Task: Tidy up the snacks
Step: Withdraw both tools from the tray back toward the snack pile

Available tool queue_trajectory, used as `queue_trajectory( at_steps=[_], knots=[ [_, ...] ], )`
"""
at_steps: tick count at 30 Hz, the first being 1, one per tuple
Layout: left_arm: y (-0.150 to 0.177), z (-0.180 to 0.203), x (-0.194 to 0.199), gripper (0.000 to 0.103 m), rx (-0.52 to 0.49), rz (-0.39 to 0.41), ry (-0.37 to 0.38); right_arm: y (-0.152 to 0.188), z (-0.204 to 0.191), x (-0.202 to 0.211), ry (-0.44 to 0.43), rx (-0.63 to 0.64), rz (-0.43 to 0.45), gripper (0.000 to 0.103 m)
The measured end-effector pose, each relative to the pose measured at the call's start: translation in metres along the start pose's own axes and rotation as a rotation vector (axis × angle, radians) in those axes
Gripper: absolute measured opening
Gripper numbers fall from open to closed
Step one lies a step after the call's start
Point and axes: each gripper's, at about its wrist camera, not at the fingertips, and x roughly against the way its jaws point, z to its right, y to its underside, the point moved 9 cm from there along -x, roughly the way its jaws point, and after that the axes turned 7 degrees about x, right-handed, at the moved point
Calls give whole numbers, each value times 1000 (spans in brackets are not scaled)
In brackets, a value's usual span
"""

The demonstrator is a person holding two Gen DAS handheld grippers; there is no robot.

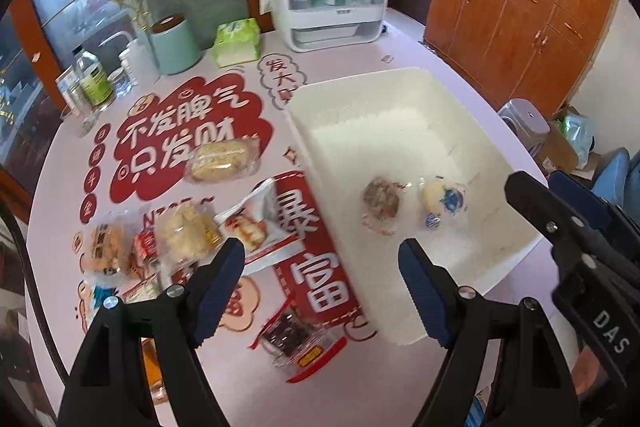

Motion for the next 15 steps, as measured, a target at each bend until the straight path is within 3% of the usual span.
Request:
queue_trajectory(
  at_steps=[8, 15],
  knots=[
    [10, -59, 19, 83, 31, 3, -6, 4, -49, 18, -22, 44, -17, 61],
    [15, -117, 43, 85, 37, 52, -38, 2, -103, 40, -11, 92, 43, 62]
  ],
)
